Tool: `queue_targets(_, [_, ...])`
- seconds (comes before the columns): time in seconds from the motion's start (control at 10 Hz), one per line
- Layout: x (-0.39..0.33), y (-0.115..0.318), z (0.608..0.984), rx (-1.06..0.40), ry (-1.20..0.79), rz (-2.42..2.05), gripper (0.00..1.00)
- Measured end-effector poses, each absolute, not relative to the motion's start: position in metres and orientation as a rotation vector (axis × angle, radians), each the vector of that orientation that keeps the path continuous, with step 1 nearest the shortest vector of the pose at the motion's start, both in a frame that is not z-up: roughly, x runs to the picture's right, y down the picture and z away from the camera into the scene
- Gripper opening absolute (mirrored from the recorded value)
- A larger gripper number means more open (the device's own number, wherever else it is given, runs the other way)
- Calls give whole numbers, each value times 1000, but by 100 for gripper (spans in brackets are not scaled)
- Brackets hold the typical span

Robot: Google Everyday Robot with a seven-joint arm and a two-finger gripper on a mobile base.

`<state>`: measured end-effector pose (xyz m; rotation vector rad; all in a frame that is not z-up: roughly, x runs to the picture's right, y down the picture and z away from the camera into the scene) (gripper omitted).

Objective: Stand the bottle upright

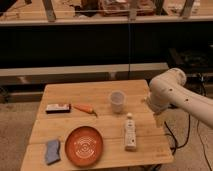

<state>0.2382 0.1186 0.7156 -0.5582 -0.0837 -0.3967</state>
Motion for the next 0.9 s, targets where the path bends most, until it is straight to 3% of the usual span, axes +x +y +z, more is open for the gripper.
queue_targets(0.9, [227,128,738,-551,-131,-590,80])
